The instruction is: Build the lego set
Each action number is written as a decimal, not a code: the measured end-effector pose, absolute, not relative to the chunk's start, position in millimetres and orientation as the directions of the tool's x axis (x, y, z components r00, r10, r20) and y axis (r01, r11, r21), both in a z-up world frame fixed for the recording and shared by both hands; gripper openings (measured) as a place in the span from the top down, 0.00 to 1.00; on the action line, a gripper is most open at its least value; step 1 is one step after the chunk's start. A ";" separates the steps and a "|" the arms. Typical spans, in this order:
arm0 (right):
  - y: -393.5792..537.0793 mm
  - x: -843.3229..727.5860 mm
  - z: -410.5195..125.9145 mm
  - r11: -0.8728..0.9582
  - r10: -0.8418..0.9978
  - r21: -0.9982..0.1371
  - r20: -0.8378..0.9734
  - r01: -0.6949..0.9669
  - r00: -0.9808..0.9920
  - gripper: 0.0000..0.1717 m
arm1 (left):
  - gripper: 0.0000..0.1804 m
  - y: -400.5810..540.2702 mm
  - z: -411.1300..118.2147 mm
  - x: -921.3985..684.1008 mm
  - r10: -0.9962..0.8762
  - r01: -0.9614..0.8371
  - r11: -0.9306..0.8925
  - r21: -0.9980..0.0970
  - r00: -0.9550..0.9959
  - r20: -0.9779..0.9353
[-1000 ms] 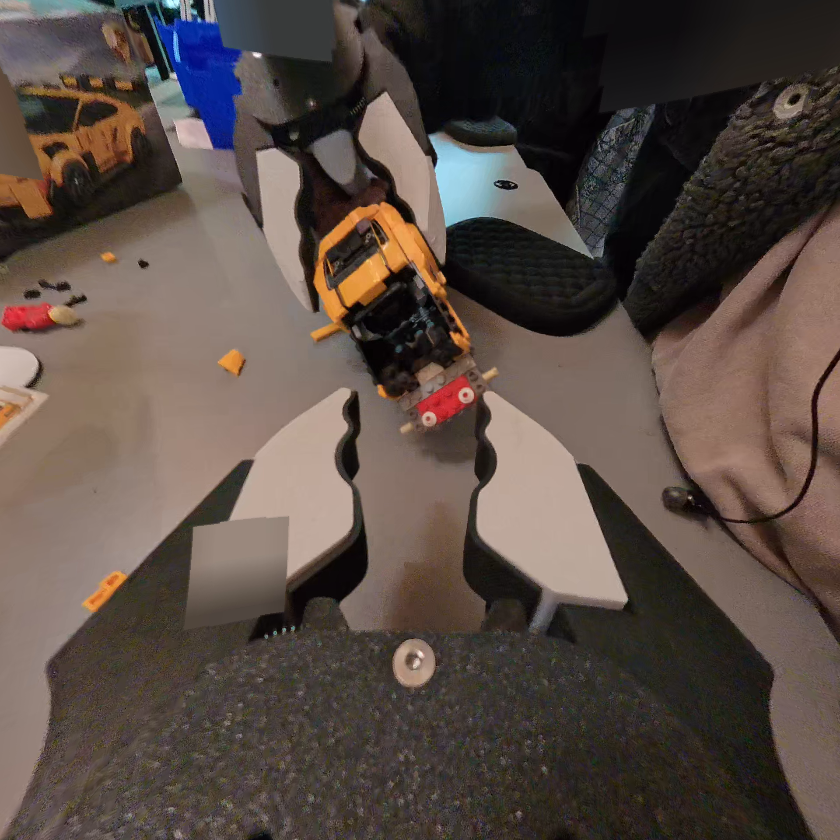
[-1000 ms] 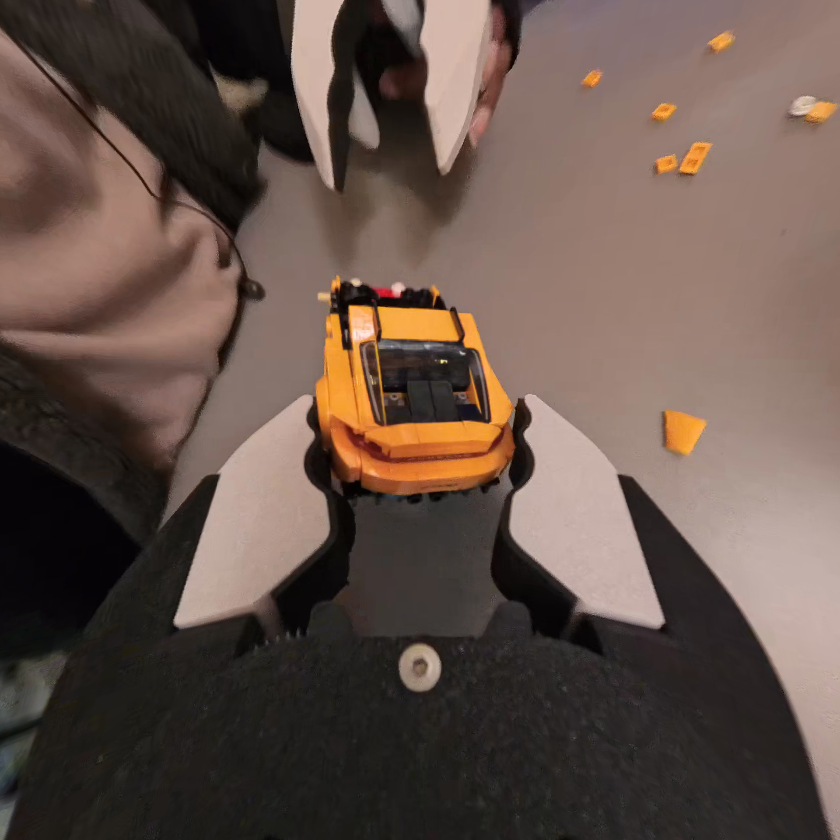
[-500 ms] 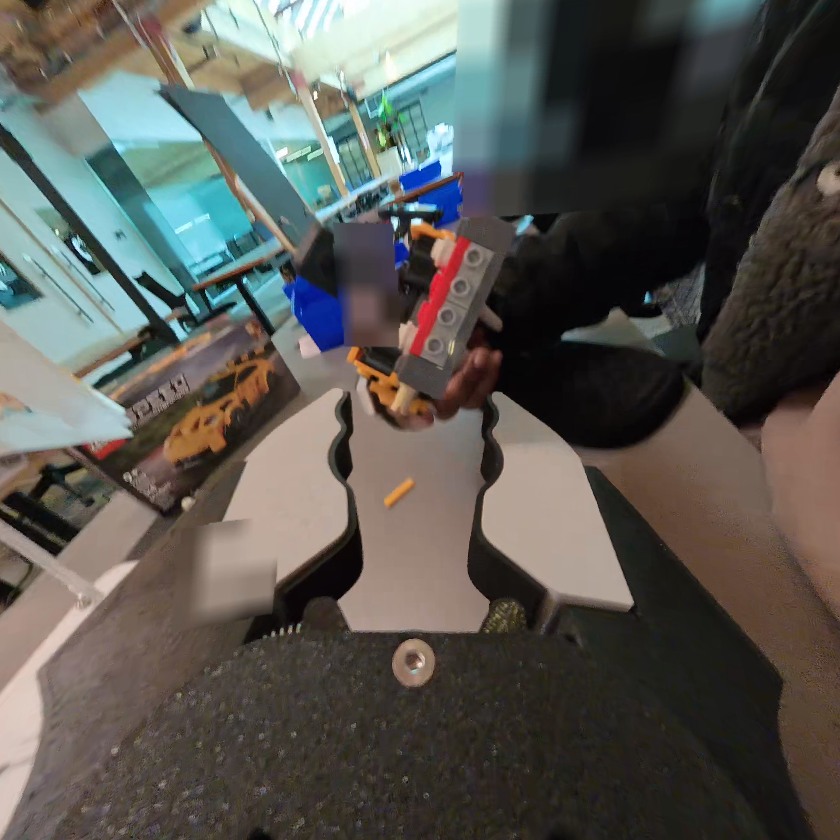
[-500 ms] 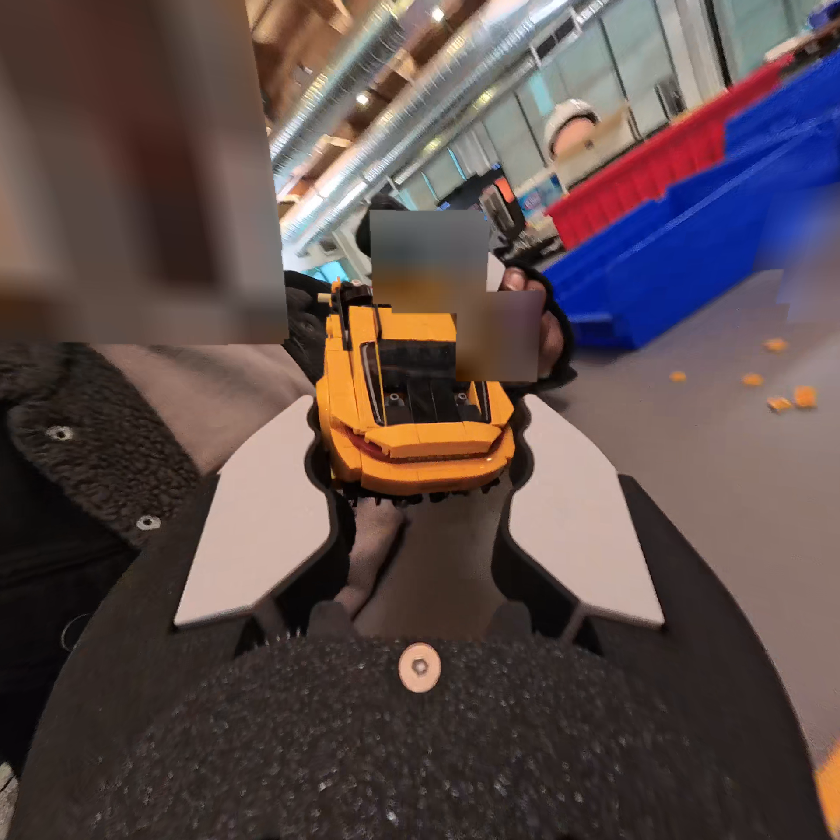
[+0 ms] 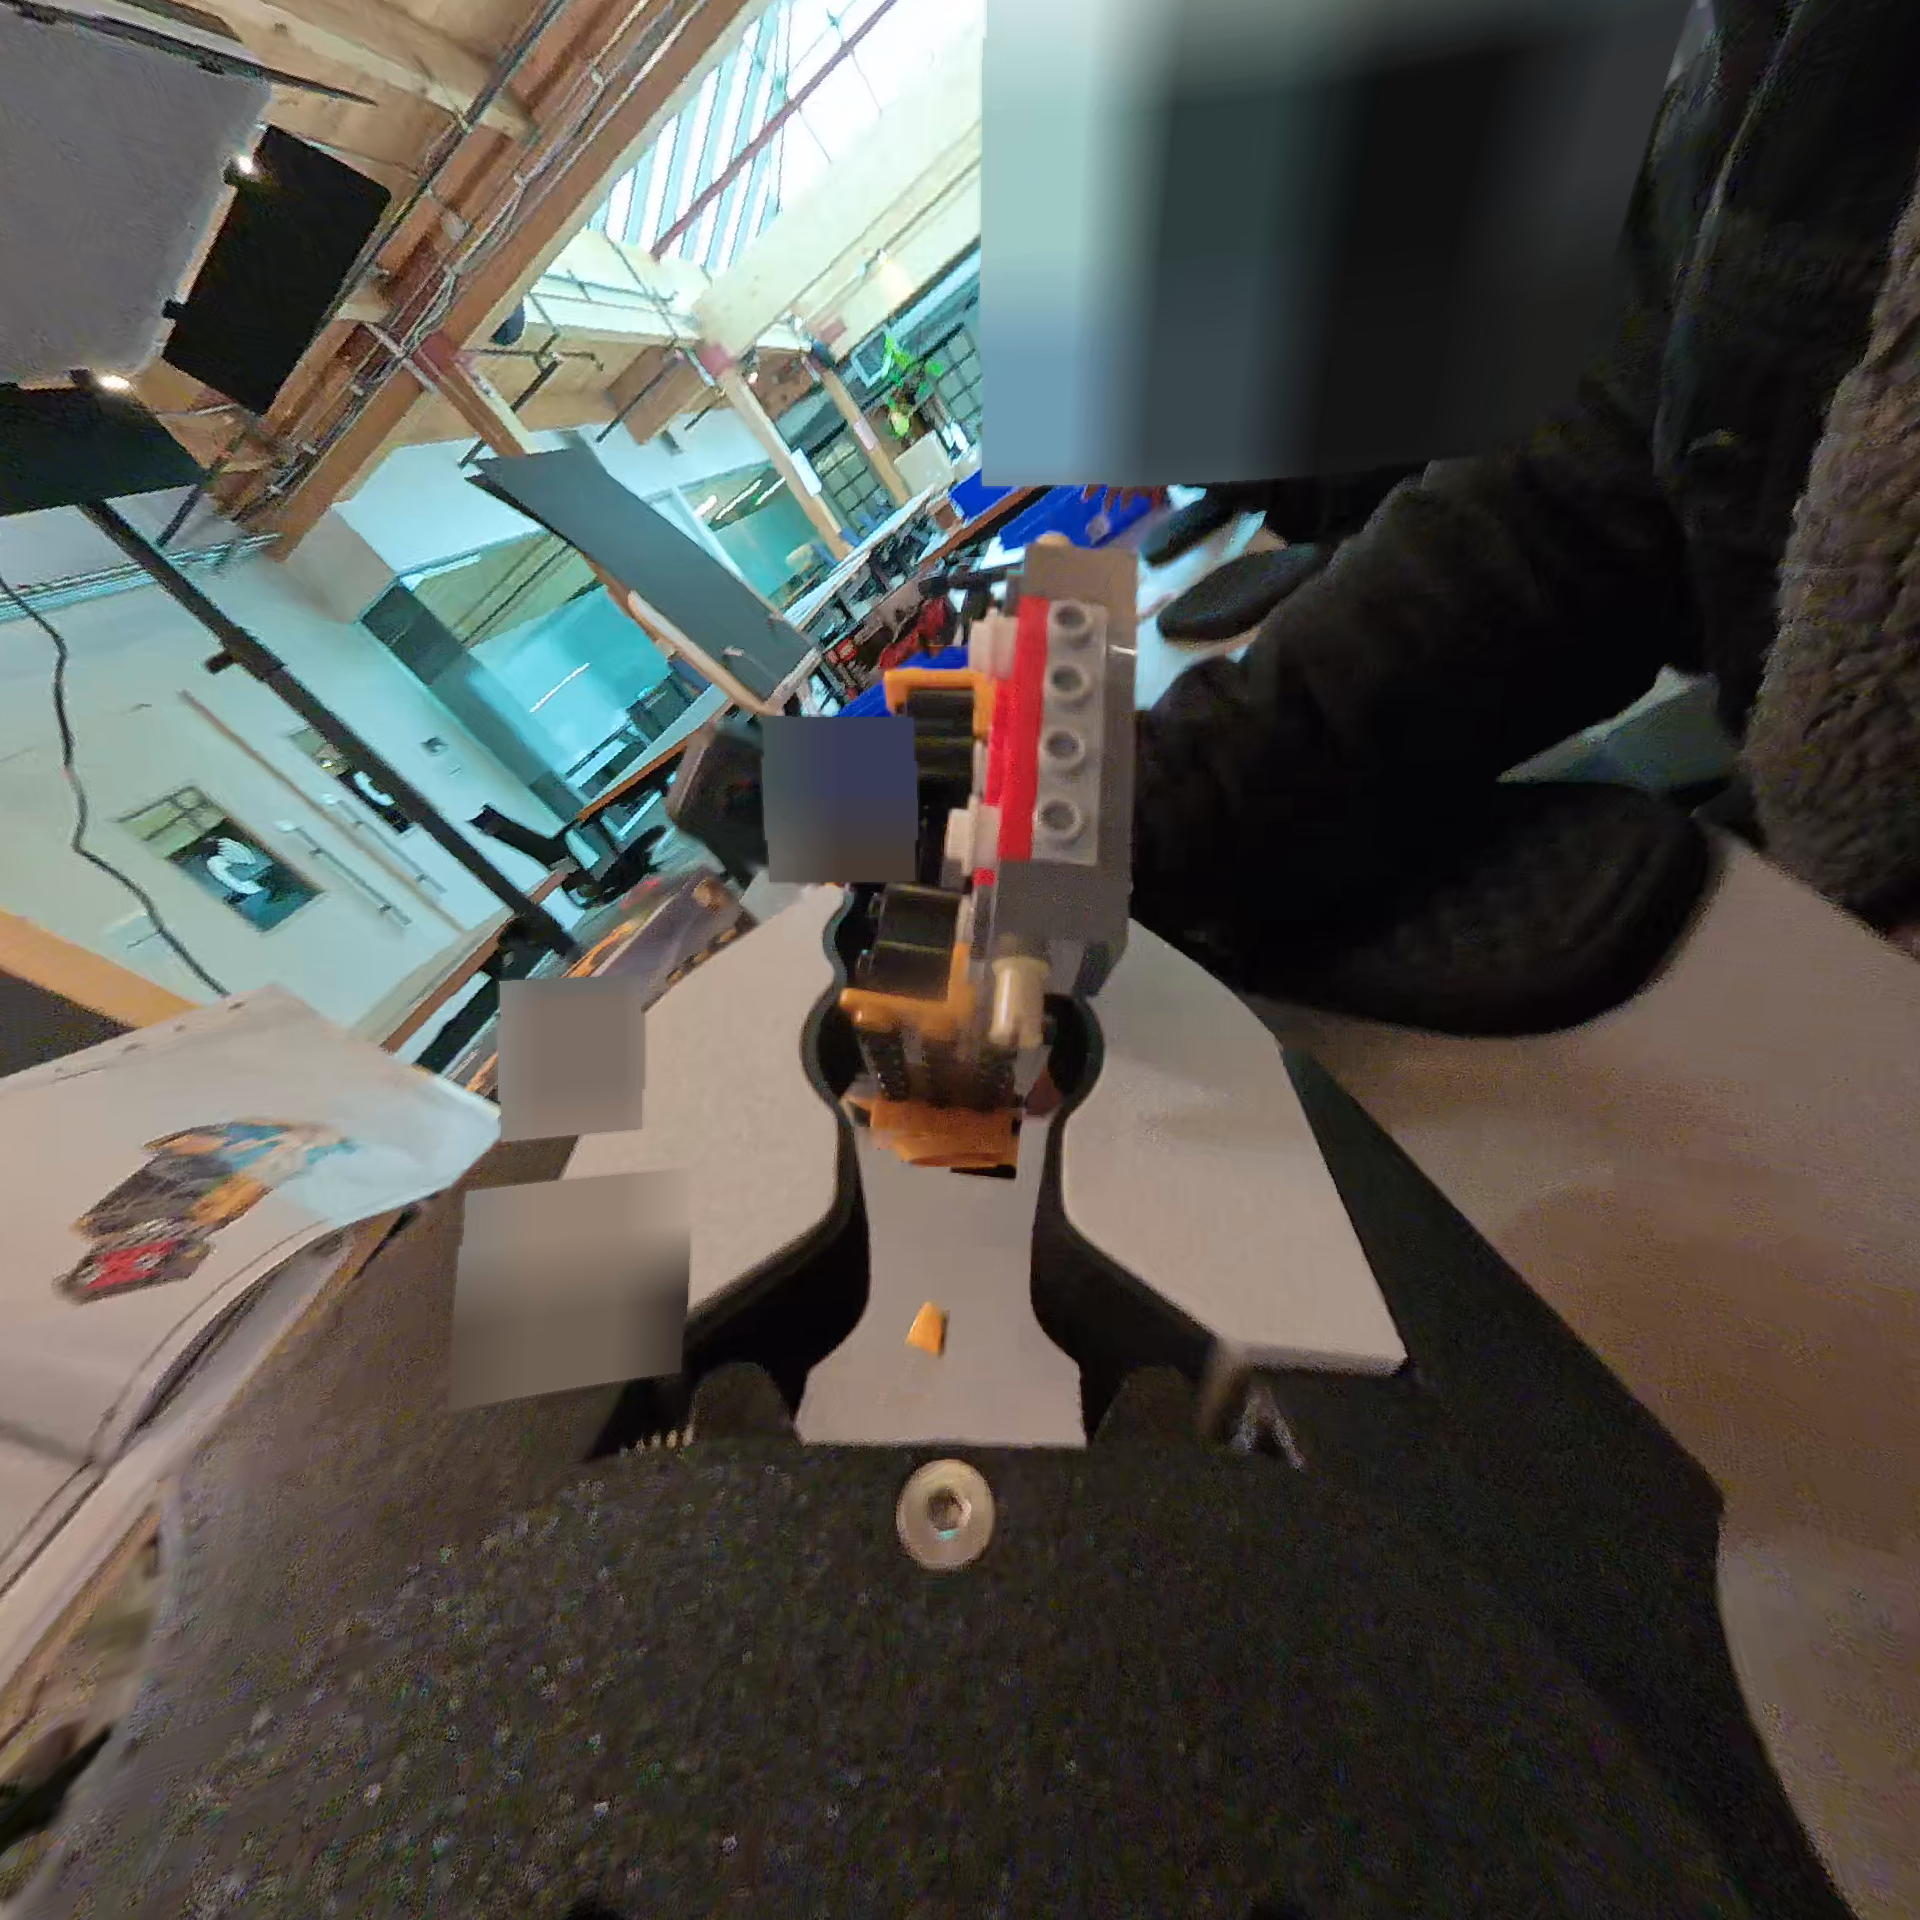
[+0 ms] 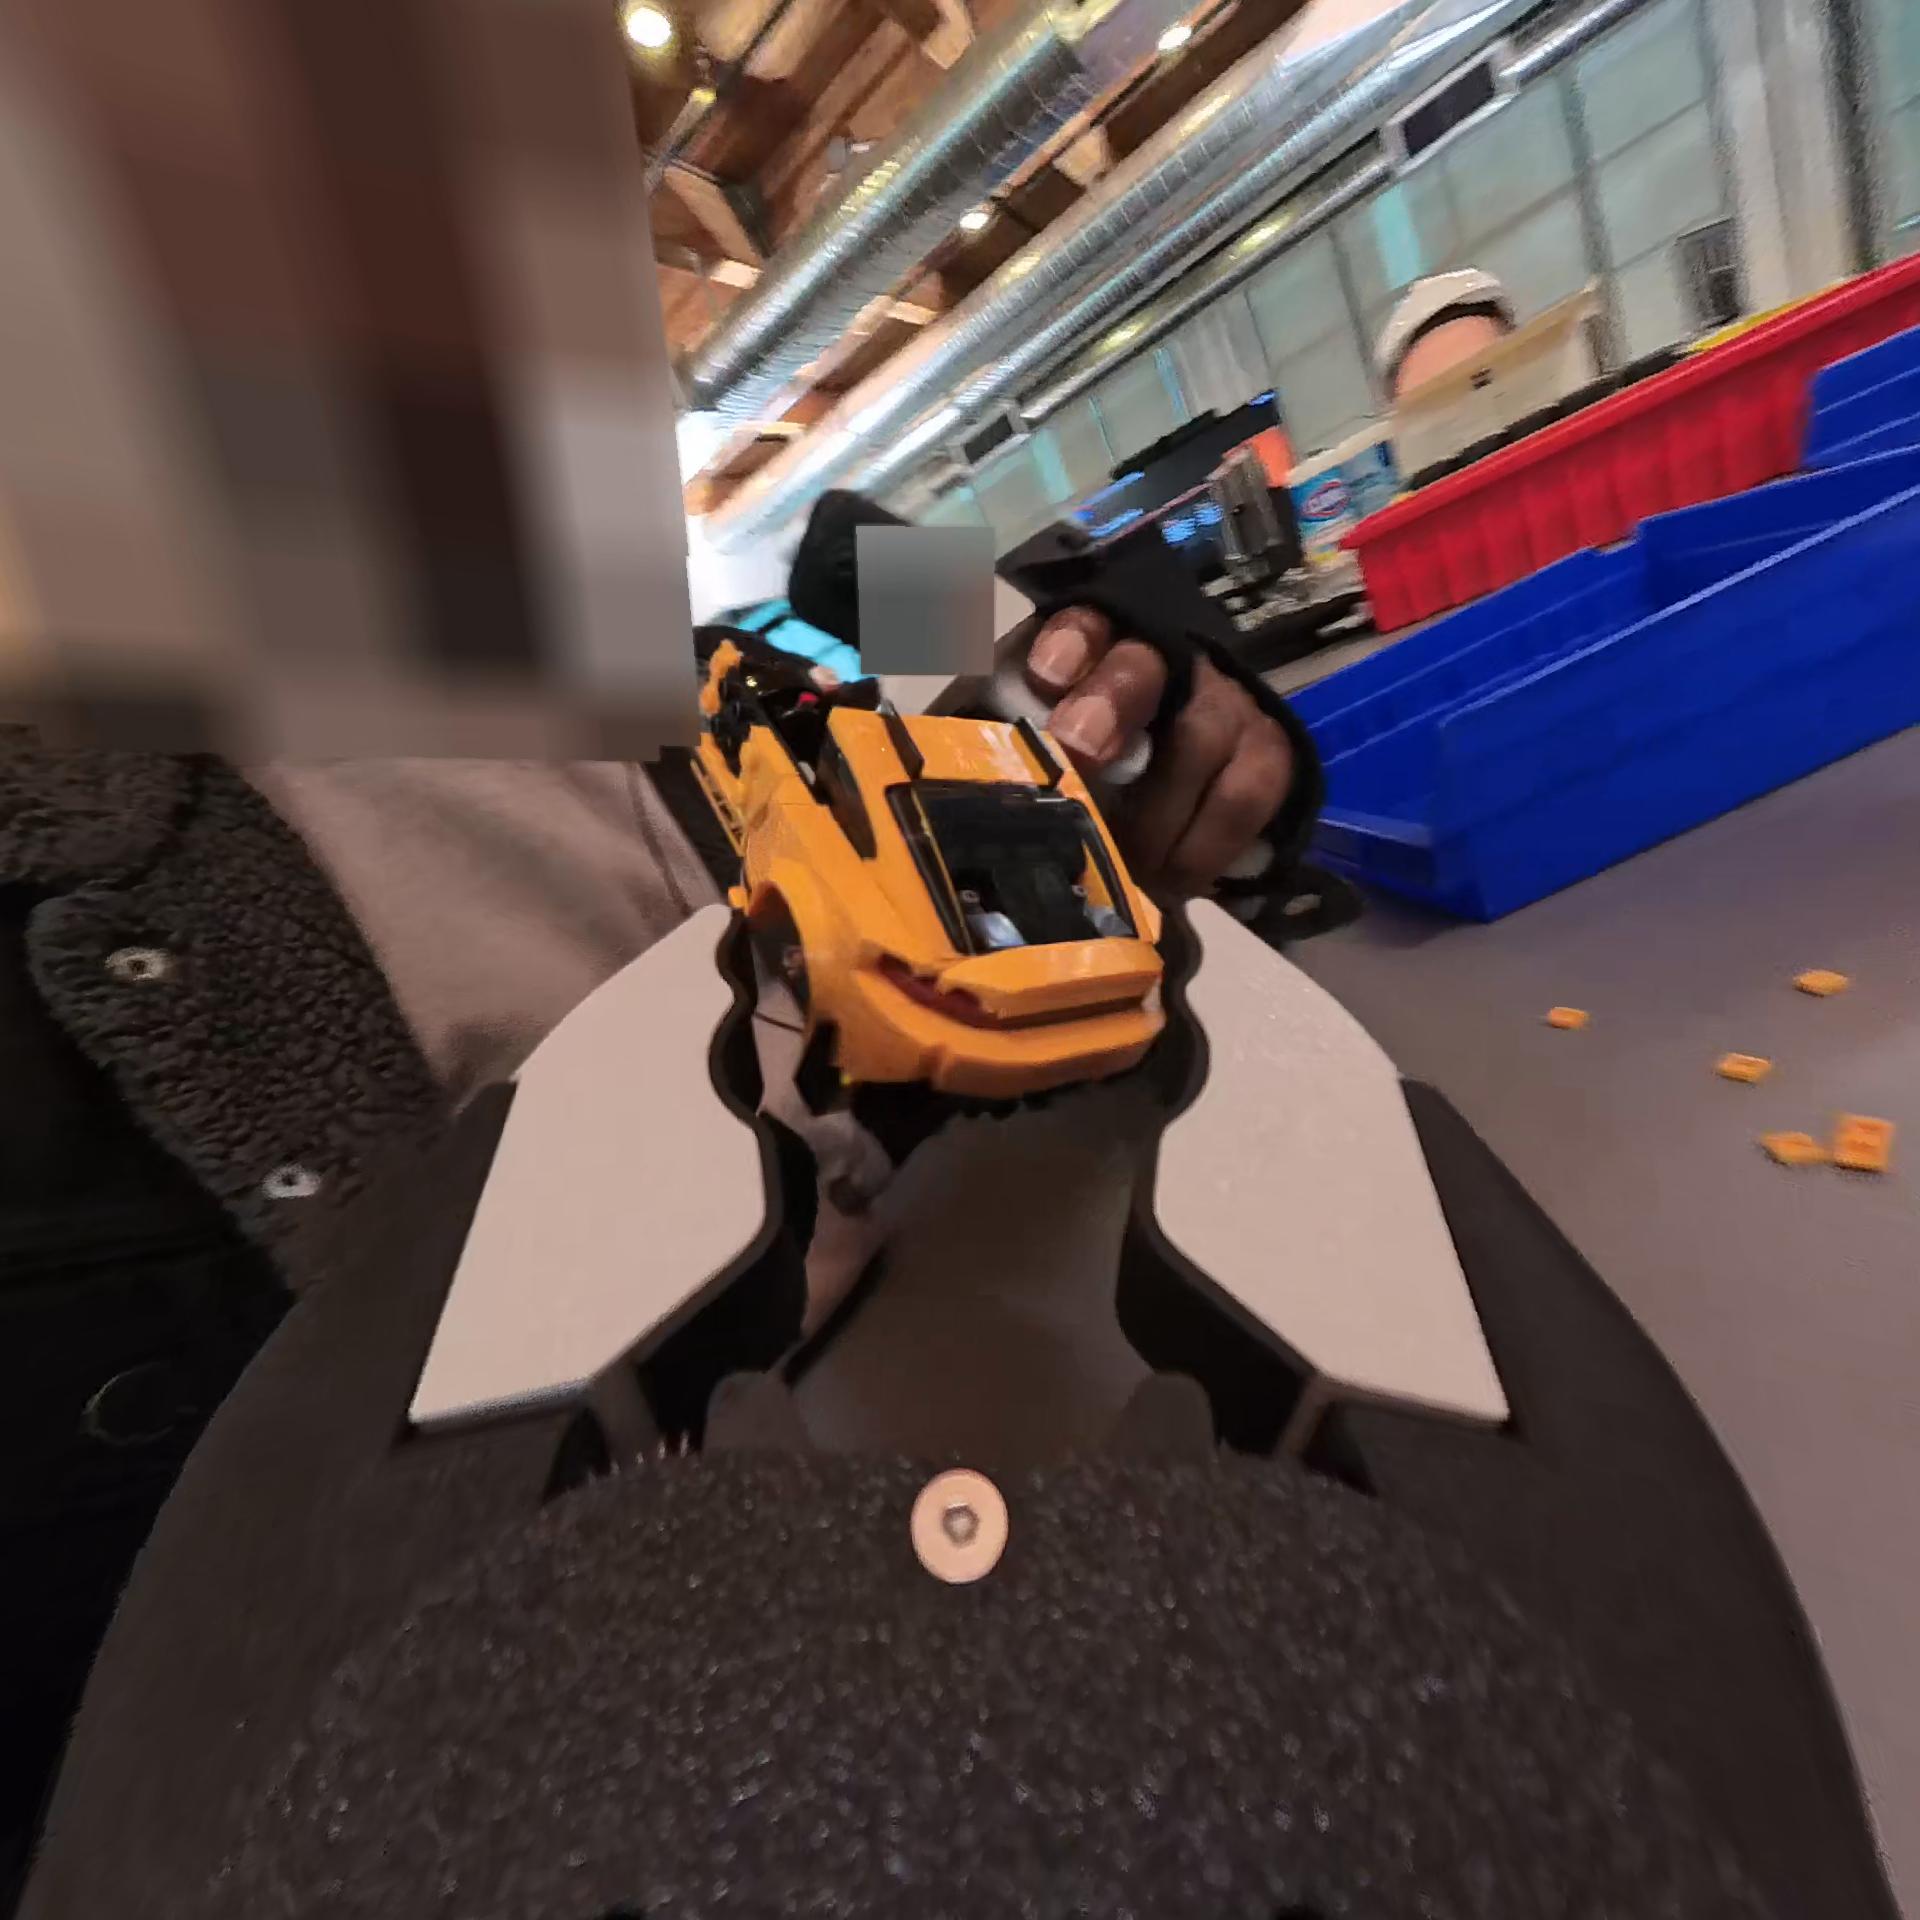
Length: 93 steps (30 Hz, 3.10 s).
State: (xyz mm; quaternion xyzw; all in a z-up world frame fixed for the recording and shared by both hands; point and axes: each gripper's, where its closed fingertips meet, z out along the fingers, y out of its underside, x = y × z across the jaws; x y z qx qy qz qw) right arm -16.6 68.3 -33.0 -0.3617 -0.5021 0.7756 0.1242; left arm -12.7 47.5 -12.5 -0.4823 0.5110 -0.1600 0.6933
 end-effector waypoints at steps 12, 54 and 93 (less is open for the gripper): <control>45.8 -6.8 -20.4 0.458 0.869 -0.879 0.411 0.135 -0.274 0.63 | 0.81 52.4 -56.1 -21.9 -0.704 -0.437 0.440 -0.785 0.375 -0.604; 18.9 -26.2 -39.7 0.651 0.739 -0.759 0.626 0.024 -0.249 0.82 | 0.82 39.9 -58.4 -13.9 -0.790 -0.317 0.425 -0.848 0.326 -0.518; 7.2 -27.2 -50.0 0.635 0.746 -0.770 0.594 0.055 -0.302 0.83 | 0.81 31.0 -69.1 -9.2 -0.810 -0.344 0.428 -0.836 0.263 -0.523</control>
